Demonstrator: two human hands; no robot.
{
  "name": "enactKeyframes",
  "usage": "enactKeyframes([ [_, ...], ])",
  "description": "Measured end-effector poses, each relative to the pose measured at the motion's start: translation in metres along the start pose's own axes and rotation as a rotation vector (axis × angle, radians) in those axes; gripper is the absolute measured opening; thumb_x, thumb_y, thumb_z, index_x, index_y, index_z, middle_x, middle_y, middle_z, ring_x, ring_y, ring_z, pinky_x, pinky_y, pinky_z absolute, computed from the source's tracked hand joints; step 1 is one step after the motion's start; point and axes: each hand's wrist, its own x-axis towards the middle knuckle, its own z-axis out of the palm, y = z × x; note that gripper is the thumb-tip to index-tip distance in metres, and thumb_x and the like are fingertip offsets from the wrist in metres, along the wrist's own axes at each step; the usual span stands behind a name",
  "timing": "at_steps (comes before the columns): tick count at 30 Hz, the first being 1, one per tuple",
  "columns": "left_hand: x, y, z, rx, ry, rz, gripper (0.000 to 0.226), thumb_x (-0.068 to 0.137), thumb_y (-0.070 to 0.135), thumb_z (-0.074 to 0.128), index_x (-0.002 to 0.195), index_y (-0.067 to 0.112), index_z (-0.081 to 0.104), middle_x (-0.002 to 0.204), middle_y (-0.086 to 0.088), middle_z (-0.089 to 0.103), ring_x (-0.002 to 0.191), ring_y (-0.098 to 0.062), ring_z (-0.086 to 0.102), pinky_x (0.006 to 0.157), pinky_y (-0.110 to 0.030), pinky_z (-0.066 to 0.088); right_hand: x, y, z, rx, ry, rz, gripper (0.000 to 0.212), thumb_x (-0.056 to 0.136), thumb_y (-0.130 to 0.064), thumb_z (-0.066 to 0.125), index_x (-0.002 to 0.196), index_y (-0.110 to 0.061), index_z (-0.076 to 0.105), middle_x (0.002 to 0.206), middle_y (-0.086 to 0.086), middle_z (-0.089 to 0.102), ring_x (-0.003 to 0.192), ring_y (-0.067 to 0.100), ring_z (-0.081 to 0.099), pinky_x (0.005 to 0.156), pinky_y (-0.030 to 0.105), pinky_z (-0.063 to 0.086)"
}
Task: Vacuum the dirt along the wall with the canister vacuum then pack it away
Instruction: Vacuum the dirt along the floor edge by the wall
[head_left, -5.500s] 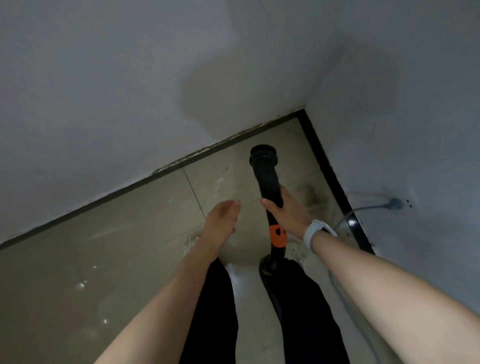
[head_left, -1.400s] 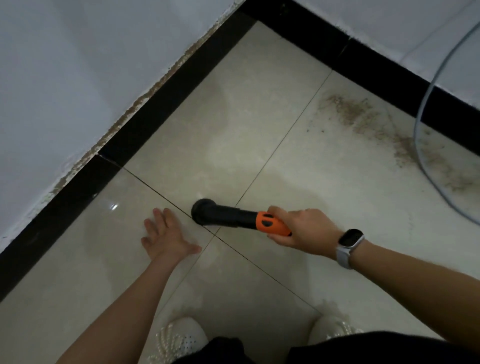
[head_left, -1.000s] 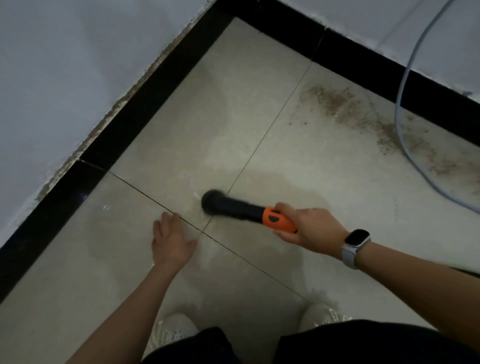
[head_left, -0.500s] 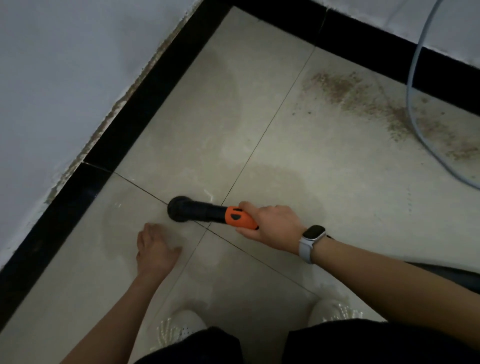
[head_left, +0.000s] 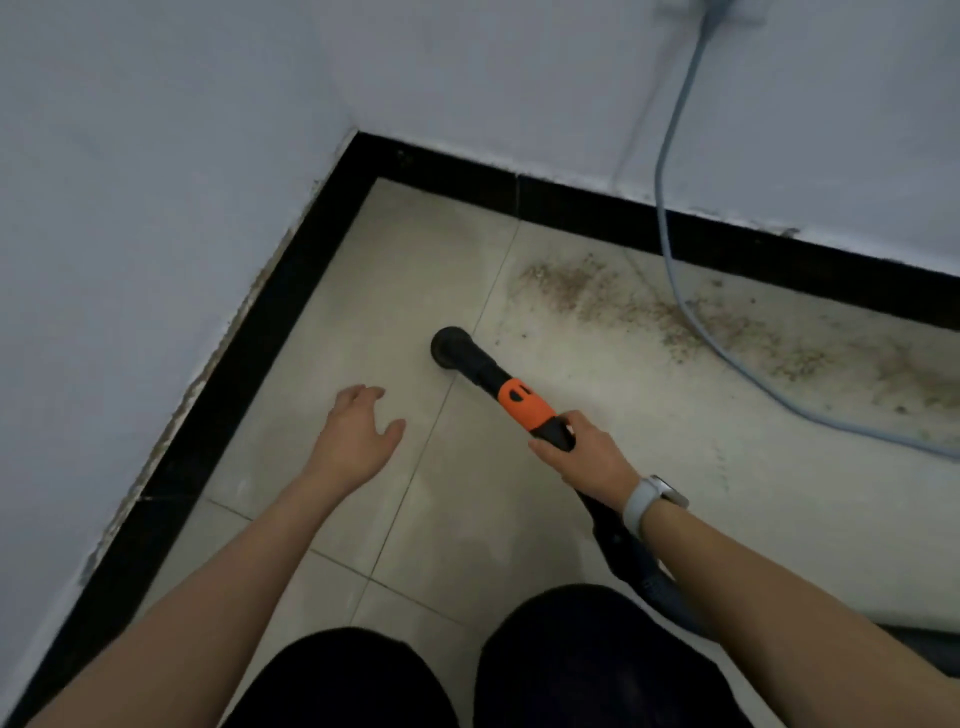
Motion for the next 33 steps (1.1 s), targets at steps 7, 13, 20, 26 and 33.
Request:
enactKeyframes([
  [7, 0.023, 0.084, -0.037, 0.275, -0.169, 0.169, 0.055, 0.095, 0.030, 0.052, 0.143, 0.010, 0.033, 0.146, -0.010, 0.033, 0.128, -0.024, 0.042, 0.103, -0.027, 0.032, 0.000, 0.018, -0.042, -0.297, 0.048, 0.016, 0.034, 0.091, -0.054, 0.048, 0.094, -0.021, 0.038, 0.066, -0.004, 0.047, 0.059, 0.022, 0.050, 0.050, 0.030, 0.034],
  [13, 0.070, 0.090, -0.030, 0.414, -0.309, 0.254, 0.058, 0.096, 0.035, 0.048, 0.146, 0.013, 0.028, 0.148, -0.011, 0.033, 0.131, -0.025, 0.040, 0.105, -0.030, 0.033, 0.035, -0.003, -0.049, -0.211, 0.114, 0.101, 0.036, 0.091, -0.052, 0.049, 0.095, -0.018, 0.040, 0.072, 0.001, 0.053, 0.059, 0.021, 0.052, 0.052, 0.030, 0.042],
  [20, 0.129, 0.100, 0.036, -0.418, -0.492, -0.119, 0.088, 0.094, 0.047, 0.048, 0.149, 0.019, -0.015, 0.147, -0.006, 0.038, 0.128, -0.024, 0.045, 0.100, -0.036, 0.042, 0.062, -0.018, -0.034, -0.027, 0.102, 0.115, 0.029, 0.091, -0.041, 0.056, 0.094, -0.016, 0.041, 0.071, -0.004, 0.050, 0.055, 0.009, 0.049, 0.049, 0.022, 0.039],
  [26, 0.176, 0.123, 0.065, -0.875, -0.503, -0.202, 0.051, 0.093, 0.027, 0.056, 0.136, 0.015, 0.031, 0.111, -0.006, 0.059, 0.093, -0.019, 0.058, 0.084, -0.037, 0.047, 0.080, -0.029, -0.025, -0.172, 0.115, 0.113, 0.027, 0.092, -0.040, 0.055, 0.096, -0.020, 0.038, 0.069, -0.008, 0.045, 0.054, 0.007, 0.045, 0.047, 0.020, 0.033],
  [33, 0.188, 0.144, 0.051, -0.794, -0.590, -0.185, 0.061, 0.092, 0.014, 0.058, 0.142, 0.005, 0.023, 0.131, -0.014, 0.048, 0.102, -0.023, 0.053, 0.086, -0.040, 0.049, 0.061, -0.060, -0.007, -0.065, 0.220, 0.199, 0.031, 0.093, -0.047, 0.050, 0.098, -0.020, 0.035, 0.067, -0.004, 0.045, 0.053, 0.013, 0.044, 0.049, 0.029, 0.034],
])
